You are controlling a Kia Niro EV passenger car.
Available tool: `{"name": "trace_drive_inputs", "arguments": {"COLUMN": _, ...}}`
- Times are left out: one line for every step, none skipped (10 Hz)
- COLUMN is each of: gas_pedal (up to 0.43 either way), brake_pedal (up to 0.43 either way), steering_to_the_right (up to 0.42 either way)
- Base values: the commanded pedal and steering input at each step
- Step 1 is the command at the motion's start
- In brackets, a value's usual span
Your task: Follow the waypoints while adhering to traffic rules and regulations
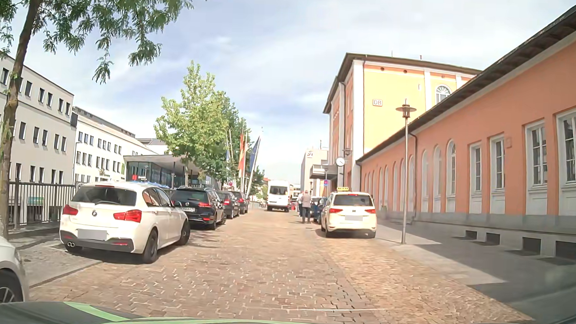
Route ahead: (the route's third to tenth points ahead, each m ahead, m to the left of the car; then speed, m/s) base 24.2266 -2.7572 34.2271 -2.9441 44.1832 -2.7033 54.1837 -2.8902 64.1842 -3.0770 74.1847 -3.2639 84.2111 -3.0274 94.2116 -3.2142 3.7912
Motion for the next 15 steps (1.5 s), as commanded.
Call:
{"name": "trace_drive_inputs", "arguments": {"gas_pedal": 0.047, "brake_pedal": 0.000, "steering_to_the_right": -0.029}}
{"name": "trace_drive_inputs", "arguments": {"gas_pedal": 0.047, "brake_pedal": 0.000, "steering_to_the_right": -0.035}}
{"name": "trace_drive_inputs", "arguments": {"gas_pedal": 0.059, "brake_pedal": 0.000, "steering_to_the_right": -0.034}}
{"name": "trace_drive_inputs", "arguments": {"gas_pedal": 0.059, "brake_pedal": 0.000, "steering_to_the_right": -0.031}}
{"name": "trace_drive_inputs", "arguments": {"gas_pedal": 0.059, "brake_pedal": 0.000, "steering_to_the_right": -0.030}}
{"name": "trace_drive_inputs", "arguments": {"gas_pedal": 0.059, "brake_pedal": 0.000, "steering_to_the_right": -0.029}}
{"name": "trace_drive_inputs", "arguments": {"gas_pedal": 0.059, "brake_pedal": 0.000, "steering_to_the_right": -0.030}}
{"name": "trace_drive_inputs", "arguments": {"gas_pedal": 0.059, "brake_pedal": 0.000, "steering_to_the_right": -0.030}}
{"name": "trace_drive_inputs", "arguments": {"gas_pedal": 0.059, "brake_pedal": 0.000, "steering_to_the_right": -0.030}}
{"name": "trace_drive_inputs", "arguments": {"gas_pedal": 0.059, "brake_pedal": 0.000, "steering_to_the_right": -0.029}}
{"name": "trace_drive_inputs", "arguments": {"gas_pedal": 0.067, "brake_pedal": 0.000, "steering_to_the_right": -0.026}}
{"name": "trace_drive_inputs", "arguments": {"gas_pedal": 0.067, "brake_pedal": 0.000, "steering_to_the_right": -0.025}}
{"name": "trace_drive_inputs", "arguments": {"gas_pedal": 0.067, "brake_pedal": 0.000, "steering_to_the_right": -0.025}}
{"name": "trace_drive_inputs", "arguments": {"gas_pedal": 0.067, "brake_pedal": 0.000, "steering_to_the_right": -0.024}}
{"name": "trace_drive_inputs", "arguments": {"gas_pedal": 0.059, "brake_pedal": 0.000, "steering_to_the_right": -0.024}}
